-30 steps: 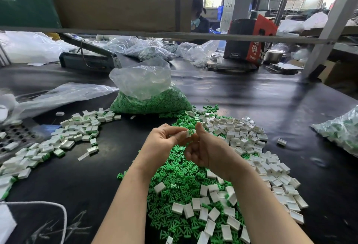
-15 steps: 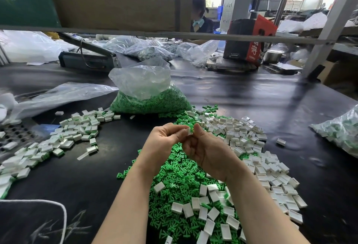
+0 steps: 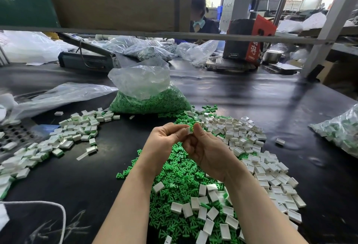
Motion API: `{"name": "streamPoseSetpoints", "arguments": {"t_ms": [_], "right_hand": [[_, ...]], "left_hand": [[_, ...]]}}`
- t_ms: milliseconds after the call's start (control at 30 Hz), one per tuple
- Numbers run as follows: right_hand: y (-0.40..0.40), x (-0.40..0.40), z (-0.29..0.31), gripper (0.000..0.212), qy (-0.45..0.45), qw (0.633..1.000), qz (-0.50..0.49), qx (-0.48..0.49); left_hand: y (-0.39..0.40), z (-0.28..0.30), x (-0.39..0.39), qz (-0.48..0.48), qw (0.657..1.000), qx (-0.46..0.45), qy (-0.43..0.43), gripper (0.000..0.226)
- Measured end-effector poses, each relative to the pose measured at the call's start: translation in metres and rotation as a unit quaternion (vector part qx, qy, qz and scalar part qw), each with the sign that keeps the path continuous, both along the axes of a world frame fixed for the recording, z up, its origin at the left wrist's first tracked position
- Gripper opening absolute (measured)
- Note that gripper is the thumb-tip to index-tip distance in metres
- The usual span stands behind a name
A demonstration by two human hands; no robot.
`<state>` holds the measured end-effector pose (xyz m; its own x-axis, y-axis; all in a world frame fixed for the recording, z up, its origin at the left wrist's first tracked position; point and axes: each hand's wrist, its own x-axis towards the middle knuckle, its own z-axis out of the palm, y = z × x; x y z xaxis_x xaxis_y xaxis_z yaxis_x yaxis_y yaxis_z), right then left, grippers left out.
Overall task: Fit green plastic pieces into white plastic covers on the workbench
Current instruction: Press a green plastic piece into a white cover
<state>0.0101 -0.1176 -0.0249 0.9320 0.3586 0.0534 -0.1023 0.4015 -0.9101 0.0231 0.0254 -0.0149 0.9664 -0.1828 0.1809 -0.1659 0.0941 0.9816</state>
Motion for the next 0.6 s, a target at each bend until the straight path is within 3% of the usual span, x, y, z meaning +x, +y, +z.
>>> {"name": "streamPoseSetpoints", "arguments": {"t_ms": [133,433,600], "right_hand": [[0.0040,0.0008,-0.0024,0.031,0.007,1.000,-0.013,0.011],[0.0060,0.0019,0.0003,0.039,0.033,0.999,0.003,-0.010],[0.0015,0.0039,-0.0025,0.034,0.011,1.000,-0.009,-0.026]], "left_hand": [[-0.0008,0.0008,0.0000,-0.005,1.000,-0.023,0.007,0.012],[-0.0003,-0.0001,-0.0002,0.001,1.000,-0.013,0.014,0.009],[-0.0005,0.0002,0.0000,-0.008,1.000,0.009,0.005,0.012]]}}
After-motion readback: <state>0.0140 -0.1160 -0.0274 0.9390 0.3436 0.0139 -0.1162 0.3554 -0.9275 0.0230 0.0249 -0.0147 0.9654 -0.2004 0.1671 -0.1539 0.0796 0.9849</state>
